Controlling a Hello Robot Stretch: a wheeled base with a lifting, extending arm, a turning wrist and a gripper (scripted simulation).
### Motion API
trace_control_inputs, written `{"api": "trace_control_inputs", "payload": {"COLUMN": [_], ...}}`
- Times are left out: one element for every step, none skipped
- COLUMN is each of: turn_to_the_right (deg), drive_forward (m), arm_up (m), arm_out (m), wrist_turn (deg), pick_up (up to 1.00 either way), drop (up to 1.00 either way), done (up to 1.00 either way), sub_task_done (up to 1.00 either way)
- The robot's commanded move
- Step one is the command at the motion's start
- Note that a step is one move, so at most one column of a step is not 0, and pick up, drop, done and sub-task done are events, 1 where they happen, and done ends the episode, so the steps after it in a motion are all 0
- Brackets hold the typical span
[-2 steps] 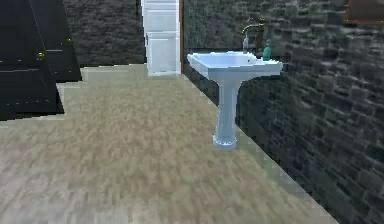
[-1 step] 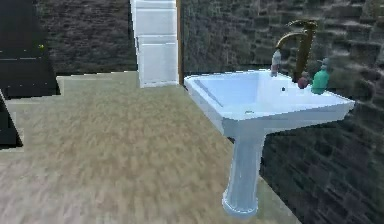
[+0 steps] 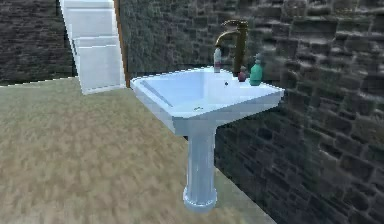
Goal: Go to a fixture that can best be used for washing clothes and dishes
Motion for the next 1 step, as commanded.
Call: {"api": "trace_control_inputs", "payload": {"turn_to_the_right": [0.0], "drive_forward": [0.0], "arm_up": [0.0], "arm_out": [0.0], "wrist_turn": [0.0], "pick_up": [0.0], "drop": [0.0], "done": [1.0], "sub_task_done": [0.0]}}
